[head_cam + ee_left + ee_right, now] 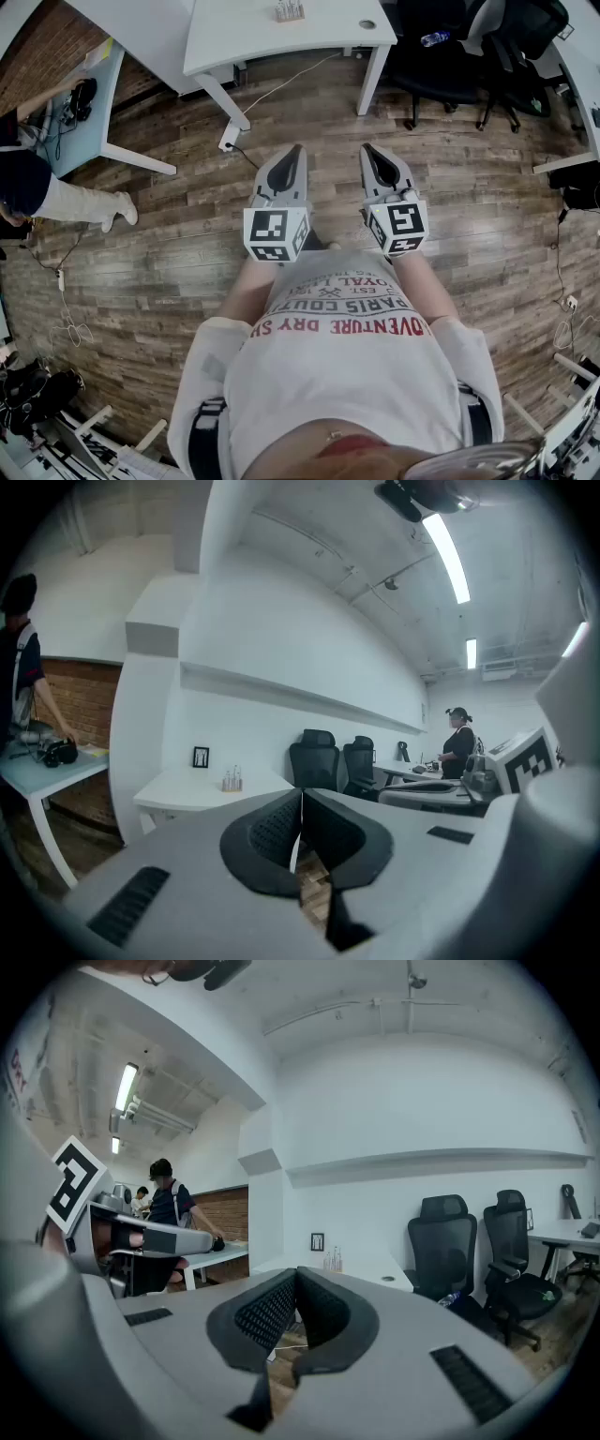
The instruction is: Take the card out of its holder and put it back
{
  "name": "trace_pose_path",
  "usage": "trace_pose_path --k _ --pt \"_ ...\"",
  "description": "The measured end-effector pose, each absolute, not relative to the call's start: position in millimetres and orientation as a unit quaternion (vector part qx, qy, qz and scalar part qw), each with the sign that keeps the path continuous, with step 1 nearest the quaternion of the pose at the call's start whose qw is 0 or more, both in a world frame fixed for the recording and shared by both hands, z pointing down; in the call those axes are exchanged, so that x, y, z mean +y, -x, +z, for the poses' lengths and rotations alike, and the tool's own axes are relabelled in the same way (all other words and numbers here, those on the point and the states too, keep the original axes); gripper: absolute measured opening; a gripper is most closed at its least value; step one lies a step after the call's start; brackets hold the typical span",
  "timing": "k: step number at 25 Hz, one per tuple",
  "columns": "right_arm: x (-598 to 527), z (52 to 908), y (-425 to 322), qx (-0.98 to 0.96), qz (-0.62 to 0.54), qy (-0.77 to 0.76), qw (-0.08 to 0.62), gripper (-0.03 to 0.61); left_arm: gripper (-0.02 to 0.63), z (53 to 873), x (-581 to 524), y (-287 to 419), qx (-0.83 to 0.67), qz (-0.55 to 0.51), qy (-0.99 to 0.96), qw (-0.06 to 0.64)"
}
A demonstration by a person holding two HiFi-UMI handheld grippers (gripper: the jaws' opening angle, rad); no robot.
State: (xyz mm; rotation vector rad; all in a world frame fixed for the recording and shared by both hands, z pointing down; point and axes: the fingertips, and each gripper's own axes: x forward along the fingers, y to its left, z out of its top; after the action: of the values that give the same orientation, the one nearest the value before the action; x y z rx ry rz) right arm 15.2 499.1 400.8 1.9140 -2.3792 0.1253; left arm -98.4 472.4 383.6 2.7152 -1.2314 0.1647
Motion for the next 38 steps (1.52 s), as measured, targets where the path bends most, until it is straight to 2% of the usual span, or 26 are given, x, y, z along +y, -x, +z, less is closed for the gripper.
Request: trace_pose_path --k 21,29,38 --pt "462.6 436.3 -23.9 -0.777 0.088 -0.622 0.046 0.025 0.025 416.4 431.1 104.3 -0.432 0.078 -0.891 0.117" --pt "417.4 444.6 -17.0 -0.777 0.107 -0.618 0.055 0.025 0.025 427.0 385.5 109.9 -0.43 0.088 -0.888 0.137" --pt "326.3 448.3 -4.1 -0.766 0.129 -0.627 0.062 0.025 0.025 421.3 284.8 116.2 -0.413 0.081 -0.897 0.133"
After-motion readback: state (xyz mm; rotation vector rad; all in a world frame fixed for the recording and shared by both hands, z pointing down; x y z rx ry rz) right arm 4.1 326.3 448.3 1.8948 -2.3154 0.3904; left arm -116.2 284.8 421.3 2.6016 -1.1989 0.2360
